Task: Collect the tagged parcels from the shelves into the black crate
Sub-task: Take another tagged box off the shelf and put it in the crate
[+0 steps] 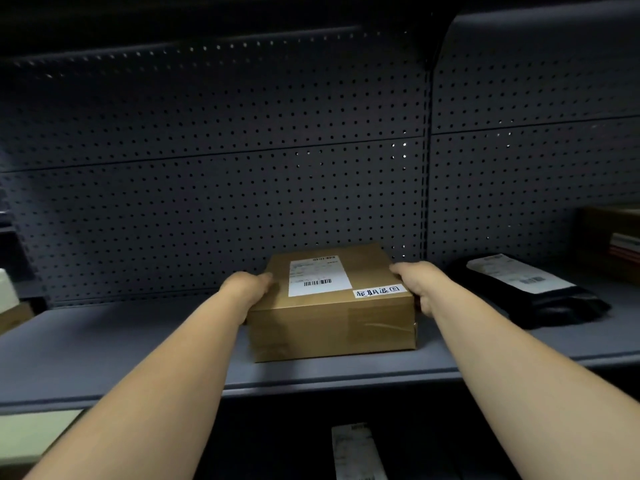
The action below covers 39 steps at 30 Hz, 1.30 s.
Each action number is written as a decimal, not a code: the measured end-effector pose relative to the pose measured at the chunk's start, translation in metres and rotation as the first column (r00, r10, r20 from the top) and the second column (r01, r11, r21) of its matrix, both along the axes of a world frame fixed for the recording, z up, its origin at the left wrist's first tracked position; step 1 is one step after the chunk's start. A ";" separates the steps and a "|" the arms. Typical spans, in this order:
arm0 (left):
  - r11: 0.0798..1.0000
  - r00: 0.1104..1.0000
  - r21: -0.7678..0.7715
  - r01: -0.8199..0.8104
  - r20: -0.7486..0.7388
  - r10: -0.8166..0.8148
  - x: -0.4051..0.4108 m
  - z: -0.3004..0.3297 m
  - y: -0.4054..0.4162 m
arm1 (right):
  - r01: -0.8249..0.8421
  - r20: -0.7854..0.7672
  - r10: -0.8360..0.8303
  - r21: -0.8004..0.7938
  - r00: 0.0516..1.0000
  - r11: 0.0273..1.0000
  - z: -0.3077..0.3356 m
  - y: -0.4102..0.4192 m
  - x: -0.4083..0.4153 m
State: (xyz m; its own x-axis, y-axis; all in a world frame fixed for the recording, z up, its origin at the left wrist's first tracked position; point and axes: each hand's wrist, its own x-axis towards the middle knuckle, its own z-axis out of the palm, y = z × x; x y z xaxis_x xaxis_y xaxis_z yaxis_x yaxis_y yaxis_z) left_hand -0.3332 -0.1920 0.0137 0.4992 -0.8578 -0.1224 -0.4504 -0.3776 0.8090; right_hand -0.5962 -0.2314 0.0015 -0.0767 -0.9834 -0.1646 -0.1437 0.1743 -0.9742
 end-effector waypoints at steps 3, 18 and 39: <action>0.997 0.998 -0.064 -0.033 -0.056 0.029 0.004 -0.007 0.007 | 0.024 0.032 -0.023 -0.006 0.999 1.000 0.001 0.008 0.001; 0.876 0.950 -0.421 -0.237 -0.287 0.119 -0.045 -0.013 0.063 | 0.178 0.092 -0.160 -0.251 0.983 0.951 0.002 0.069 -0.040; 0.785 0.948 -0.584 -0.208 -0.317 0.015 -0.223 -0.027 0.173 | 0.340 0.344 -0.225 -0.322 0.911 0.884 -0.002 0.219 -0.215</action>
